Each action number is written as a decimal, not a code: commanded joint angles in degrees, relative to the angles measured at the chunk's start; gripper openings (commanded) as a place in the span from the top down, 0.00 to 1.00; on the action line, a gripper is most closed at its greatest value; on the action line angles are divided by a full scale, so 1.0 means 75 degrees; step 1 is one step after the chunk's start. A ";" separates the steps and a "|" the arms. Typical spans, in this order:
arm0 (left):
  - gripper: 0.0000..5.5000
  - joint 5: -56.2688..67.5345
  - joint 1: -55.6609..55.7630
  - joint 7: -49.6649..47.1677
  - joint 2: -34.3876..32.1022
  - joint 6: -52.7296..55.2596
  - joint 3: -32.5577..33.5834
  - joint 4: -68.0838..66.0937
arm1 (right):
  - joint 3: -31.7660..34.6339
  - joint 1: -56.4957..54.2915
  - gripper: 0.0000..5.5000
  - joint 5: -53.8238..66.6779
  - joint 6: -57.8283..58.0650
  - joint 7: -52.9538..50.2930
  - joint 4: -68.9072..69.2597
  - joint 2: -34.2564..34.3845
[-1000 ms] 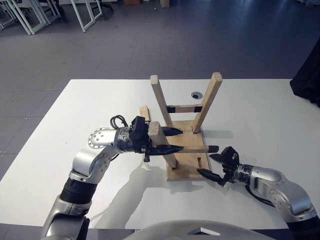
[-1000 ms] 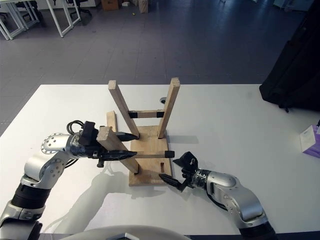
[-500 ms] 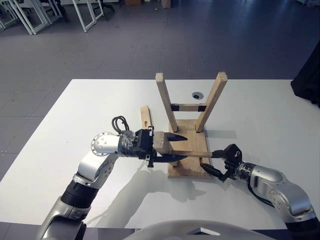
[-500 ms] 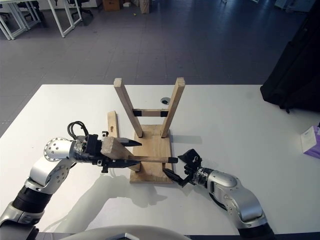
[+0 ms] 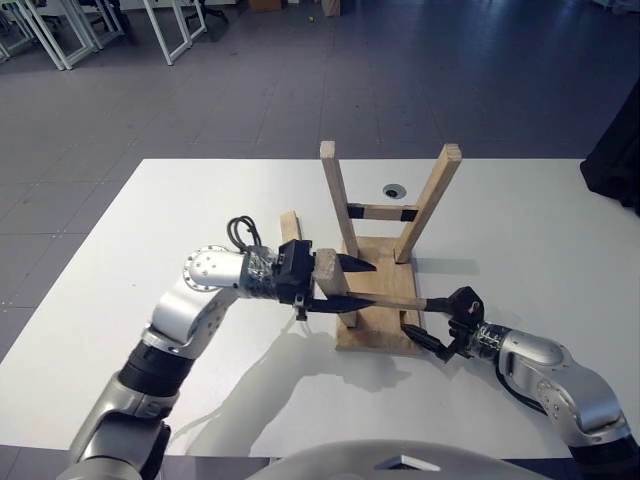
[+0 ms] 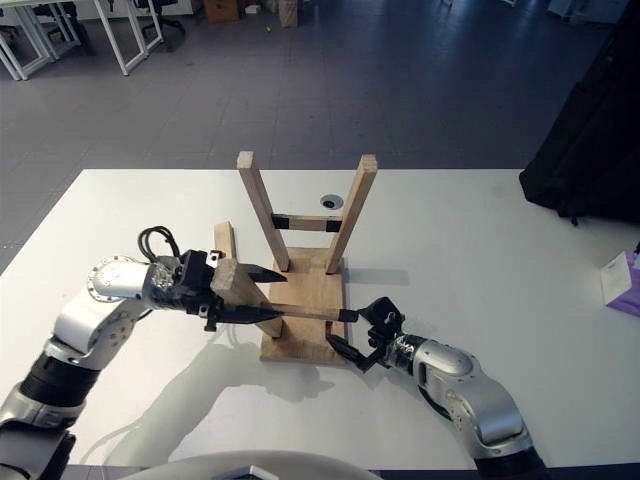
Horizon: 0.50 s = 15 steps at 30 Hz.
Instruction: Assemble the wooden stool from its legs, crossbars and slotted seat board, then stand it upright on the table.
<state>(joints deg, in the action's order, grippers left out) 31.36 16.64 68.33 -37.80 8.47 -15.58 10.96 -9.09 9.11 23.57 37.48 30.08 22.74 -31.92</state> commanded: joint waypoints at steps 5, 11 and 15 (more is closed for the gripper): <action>0.42 -0.0567 0.0087 0.0147 -0.0133 0.0323 0.0188 -0.0164 | -0.0290 0.0199 0.13 -0.0193 0.0291 -0.0009 -0.0157 0.0079; 0.42 -0.0272 -0.0124 0.1131 -0.0978 0.0933 0.0388 -0.0056 | -0.0233 0.0286 0.13 -0.0212 0.0239 -0.0080 -0.0166 0.0126; 0.42 -0.0243 -0.0178 0.1255 -0.1278 0.1222 0.0665 -0.0216 | -0.0209 0.0313 0.13 -0.0247 0.0200 -0.0107 -0.0171 0.0155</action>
<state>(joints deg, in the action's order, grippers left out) 30.45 15.50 77.29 -45.88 17.39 -11.46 9.93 -9.59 9.81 23.48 36.85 29.87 23.04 -30.34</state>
